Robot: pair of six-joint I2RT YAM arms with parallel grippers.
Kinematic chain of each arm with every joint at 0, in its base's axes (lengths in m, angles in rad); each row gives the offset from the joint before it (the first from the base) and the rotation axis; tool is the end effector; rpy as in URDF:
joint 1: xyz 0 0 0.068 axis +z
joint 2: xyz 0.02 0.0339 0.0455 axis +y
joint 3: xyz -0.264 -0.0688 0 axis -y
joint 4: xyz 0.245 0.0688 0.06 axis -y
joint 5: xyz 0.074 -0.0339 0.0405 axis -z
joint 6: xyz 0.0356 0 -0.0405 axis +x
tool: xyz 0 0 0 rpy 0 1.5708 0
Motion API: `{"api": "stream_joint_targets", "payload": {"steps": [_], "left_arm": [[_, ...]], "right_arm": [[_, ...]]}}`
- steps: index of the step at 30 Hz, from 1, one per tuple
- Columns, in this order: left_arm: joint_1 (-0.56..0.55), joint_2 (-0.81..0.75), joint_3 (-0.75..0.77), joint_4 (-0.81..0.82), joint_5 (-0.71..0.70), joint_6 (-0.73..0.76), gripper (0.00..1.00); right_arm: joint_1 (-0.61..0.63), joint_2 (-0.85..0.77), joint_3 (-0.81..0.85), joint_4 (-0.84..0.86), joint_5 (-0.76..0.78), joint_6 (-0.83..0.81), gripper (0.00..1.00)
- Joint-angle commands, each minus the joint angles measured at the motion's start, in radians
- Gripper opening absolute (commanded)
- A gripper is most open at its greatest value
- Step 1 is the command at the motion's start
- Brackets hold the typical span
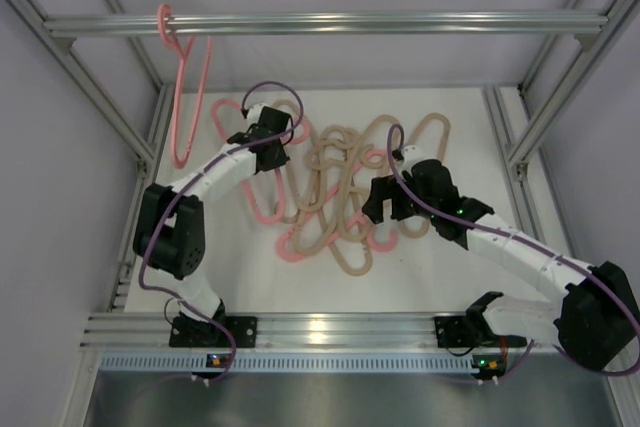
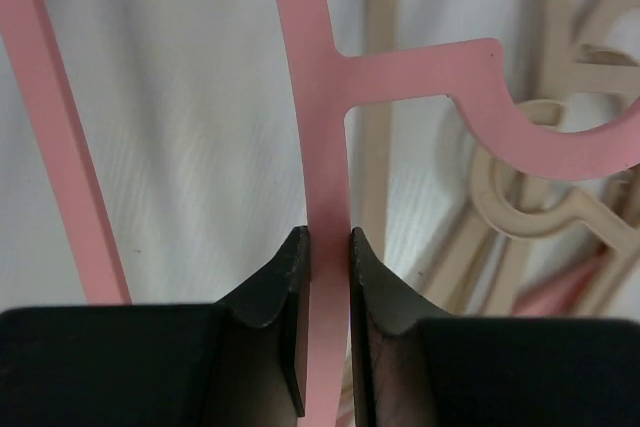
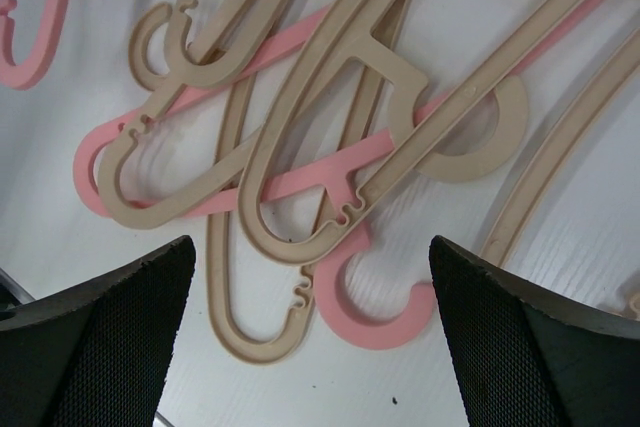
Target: Organize the hangers
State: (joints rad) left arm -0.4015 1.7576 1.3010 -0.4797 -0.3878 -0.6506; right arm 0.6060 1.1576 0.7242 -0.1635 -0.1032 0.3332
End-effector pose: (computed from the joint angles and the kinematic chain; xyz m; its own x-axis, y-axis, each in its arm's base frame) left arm 0.3539 -0.1356 0.2326 -0.6840 -0.3187 -0.6561 -0.3253 0.9384 -0.1167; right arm 0.2051 0.1466 0.2453 -0.6448 -0.0510 -0.7627 -0.4505 0.8314 0.3252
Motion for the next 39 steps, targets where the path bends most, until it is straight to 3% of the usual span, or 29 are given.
{"api": "stream_joint_targets", "payload": {"steps": [1, 9, 16, 22, 39], "left_arm": [[-0.005, -0.113, 0.0, 0.02, 0.108, 0.04, 0.0], [-0.129, -0.205, -0.008, 0.02, 0.421, 0.029, 0.0], [-0.263, -0.224, 0.01, 0.023, 0.501, -0.024, 0.0], [-0.284, -0.244, 0.029, 0.039, 0.604, -0.063, 0.0], [-0.292, -0.328, -0.008, 0.056, 0.618, -0.081, 0.0]], "right_arm": [[0.0, -0.053, 0.014, 0.067, 0.0, -0.008, 0.96], [-0.003, -0.147, 0.063, 0.088, -0.012, -0.002, 0.95], [-0.012, -0.219, 0.078, 0.195, 0.011, 0.01, 0.92], [-0.021, -0.245, 0.043, 0.323, 0.022, -0.043, 0.9], [-0.094, -0.156, 0.152, 0.309, 0.028, 0.092, 0.64]]}}
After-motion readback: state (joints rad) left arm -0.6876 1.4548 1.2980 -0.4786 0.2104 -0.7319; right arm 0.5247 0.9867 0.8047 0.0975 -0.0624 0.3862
